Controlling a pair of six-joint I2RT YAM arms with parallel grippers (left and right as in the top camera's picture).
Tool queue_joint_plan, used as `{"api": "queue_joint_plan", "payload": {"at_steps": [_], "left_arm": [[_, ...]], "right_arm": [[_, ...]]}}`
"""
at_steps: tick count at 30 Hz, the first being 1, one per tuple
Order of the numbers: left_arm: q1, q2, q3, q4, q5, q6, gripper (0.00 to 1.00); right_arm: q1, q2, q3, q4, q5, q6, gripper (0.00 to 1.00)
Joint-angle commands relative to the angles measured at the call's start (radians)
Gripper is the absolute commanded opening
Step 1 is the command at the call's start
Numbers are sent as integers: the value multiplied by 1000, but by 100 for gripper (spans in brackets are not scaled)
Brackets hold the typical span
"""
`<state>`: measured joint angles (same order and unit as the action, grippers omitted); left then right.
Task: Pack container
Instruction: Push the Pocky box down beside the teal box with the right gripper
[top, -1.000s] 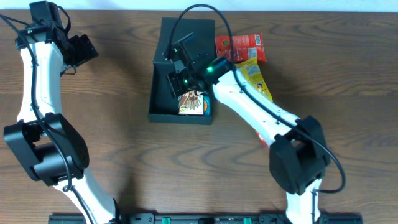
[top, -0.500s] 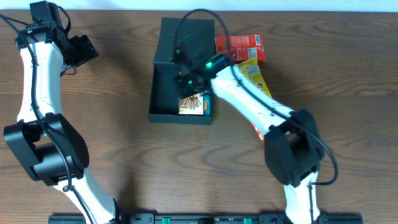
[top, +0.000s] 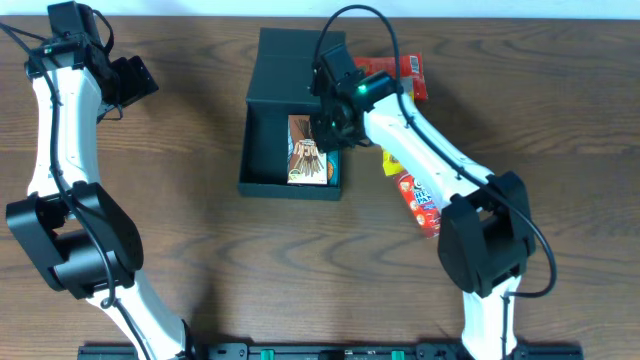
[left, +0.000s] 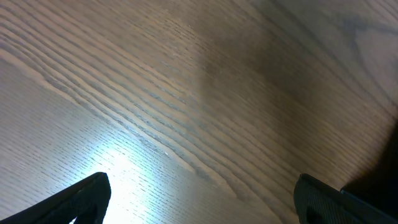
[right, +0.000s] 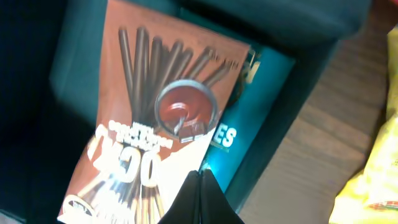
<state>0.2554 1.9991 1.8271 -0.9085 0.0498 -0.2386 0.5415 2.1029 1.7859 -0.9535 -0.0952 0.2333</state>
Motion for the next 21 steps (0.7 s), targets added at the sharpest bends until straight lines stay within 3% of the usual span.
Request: {"api": "queue_joint_plan", "payload": {"at_steps": [1,17,21], "left_arm": [[6,-19,14,0,3,6,95],[6,-19,14,-7,3,6,96],[6,-19,14,-7,3,6,95]], "right_arm": [[2,7,10,-21,31,-1,1],[7,86,10,-31,61,20,1],[10,90,10,0,-14,11,1]]}}
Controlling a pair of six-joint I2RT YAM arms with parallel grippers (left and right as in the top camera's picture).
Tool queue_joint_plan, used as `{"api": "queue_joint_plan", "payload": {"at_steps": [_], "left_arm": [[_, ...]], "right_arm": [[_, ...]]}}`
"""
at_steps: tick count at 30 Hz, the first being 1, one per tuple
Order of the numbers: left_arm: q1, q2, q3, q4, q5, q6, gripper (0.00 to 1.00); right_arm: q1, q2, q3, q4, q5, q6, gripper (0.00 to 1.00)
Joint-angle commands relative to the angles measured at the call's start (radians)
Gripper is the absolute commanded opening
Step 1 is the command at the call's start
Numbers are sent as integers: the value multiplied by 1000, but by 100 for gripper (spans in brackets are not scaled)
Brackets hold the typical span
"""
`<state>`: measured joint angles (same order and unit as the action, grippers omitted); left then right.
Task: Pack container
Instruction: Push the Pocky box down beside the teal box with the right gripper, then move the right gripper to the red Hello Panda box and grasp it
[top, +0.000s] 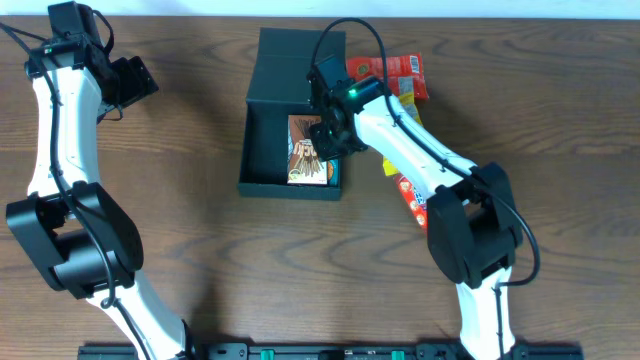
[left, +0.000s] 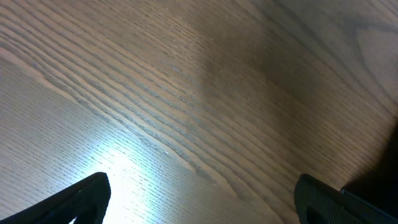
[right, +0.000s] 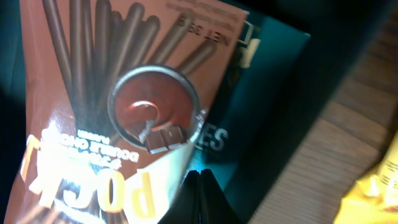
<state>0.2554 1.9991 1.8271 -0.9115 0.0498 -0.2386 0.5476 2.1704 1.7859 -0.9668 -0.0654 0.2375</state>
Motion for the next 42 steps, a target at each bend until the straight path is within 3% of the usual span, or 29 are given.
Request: {"api": "queue_joint_plan", "payload": {"at_steps": [1,7,27,34,42], "left_arm": [[6,-19,14,-4,3,6,96],[6,-19,14,-4,3,6,96],[6,-19,14,-5,3,6,95],[6,-19,14,-5,3,7,95],[6,-19,14,6,3,6,95]], "right_arm": [[4,23,10,26,-70,7,1],[8,23,10,58,-164,-8,1],[27,-1,38,47,-158,-63,1],[-130,-80,66,14,-99,-101,1],[-311,-106,66,-180,-38,-322,1]]}}
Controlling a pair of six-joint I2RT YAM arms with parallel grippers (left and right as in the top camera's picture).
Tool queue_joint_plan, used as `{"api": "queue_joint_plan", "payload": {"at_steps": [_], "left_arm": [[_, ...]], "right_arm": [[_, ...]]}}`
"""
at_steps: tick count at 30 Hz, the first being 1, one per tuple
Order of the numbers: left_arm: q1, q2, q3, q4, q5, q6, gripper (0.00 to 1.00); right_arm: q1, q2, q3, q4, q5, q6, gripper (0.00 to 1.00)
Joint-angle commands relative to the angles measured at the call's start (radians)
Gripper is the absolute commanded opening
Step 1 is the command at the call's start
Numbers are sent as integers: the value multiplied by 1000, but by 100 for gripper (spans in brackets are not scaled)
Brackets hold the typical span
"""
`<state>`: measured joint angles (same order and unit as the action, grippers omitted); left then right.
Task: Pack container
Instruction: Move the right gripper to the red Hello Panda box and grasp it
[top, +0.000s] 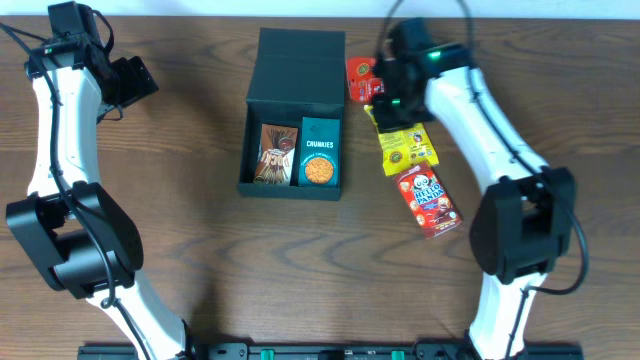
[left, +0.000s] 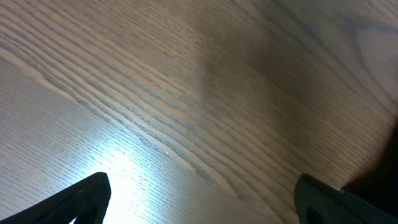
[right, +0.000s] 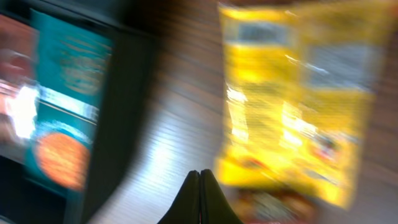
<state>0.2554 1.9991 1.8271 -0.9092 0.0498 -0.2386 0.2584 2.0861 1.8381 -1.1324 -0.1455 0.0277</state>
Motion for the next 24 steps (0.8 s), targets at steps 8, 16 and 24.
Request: {"api": "queue_joint_plan", "payload": {"at_steps": [8,16,24], "left_arm": [[6,-19,14,23,3,6,95],[6,-19,14,14,3,6,95],[6,-19,14,-2,3,6,95]], "right_arm": [[-107,-22,14,-22,44,-134,1],[-127,-33,14,-102,40,-215,1],[-137,-198,-133,-70,101,-232,1]]}}
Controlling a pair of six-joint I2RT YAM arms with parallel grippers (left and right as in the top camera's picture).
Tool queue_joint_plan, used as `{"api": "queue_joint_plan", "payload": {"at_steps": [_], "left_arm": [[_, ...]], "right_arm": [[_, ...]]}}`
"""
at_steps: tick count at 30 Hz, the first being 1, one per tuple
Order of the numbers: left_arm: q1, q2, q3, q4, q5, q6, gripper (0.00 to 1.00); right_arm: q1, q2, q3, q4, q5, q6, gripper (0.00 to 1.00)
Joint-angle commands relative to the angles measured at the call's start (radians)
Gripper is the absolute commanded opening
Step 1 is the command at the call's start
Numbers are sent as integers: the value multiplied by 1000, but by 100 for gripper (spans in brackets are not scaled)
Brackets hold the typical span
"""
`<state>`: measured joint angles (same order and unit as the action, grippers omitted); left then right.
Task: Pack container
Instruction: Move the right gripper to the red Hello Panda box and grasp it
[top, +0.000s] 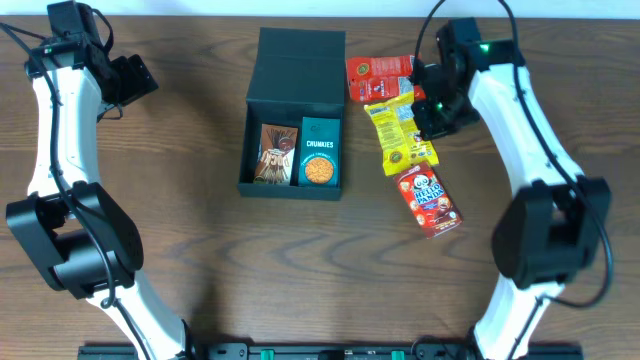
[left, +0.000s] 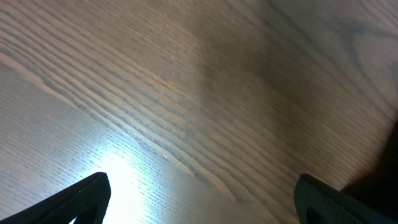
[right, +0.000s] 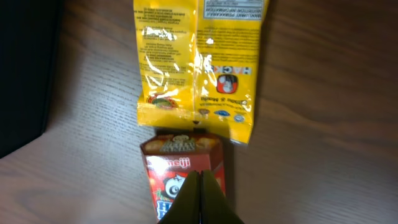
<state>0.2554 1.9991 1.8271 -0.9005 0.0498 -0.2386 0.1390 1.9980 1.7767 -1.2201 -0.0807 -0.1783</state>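
A dark open box (top: 292, 112) sits at the table's back middle; inside lie a brown chocolate-stick pack (top: 272, 154) and a teal cookie box (top: 318, 163). To its right lie a red packet (top: 378, 73), a yellow bag (top: 399, 134) (right: 196, 68) and a red panda-biscuit box (top: 428, 199) (right: 180, 180). My right gripper (right: 199, 186) is shut with nothing in it, above the yellow bag and red box, seen beside the bag overhead (top: 432, 112). My left gripper (left: 199, 199) is open over bare wood at the far left (top: 130, 78).
The box's lid (top: 298, 62) stands open toward the back. Wooden table (top: 180, 230) stretches around the items. A black rail (top: 320, 352) runs along the front edge.
My right gripper has moved right and forward from beside the red packet to over the yellow bag and panda box. It stays shut. The left arm is unchanged.
My shut right gripper was down in the box on the chocolate-stick pack, which lay over the teal box. Later the two packs lay side by side and the gripper was outside near the red packet. Now it is over the yellow bag.
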Motion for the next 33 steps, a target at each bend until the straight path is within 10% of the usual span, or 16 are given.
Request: {"api": "queue_joint_plan", "payload": {"at_steps": [1,8,14,33], "left_arm": [[6,-19,14,-12,3,6,95],[6,-19,14,-11,3,6,96],[6,-19,14,-10,3,6,95],[6,-19,14,-11,3,7,95]], "right_arm": [[-27,-158,-139,54,40,-26,1],[-37,-422,-526,234,23,-24,2],[8,-468,-679,302,-4,-21,99],[65,-429,-843,515,148,-48,99]]}}
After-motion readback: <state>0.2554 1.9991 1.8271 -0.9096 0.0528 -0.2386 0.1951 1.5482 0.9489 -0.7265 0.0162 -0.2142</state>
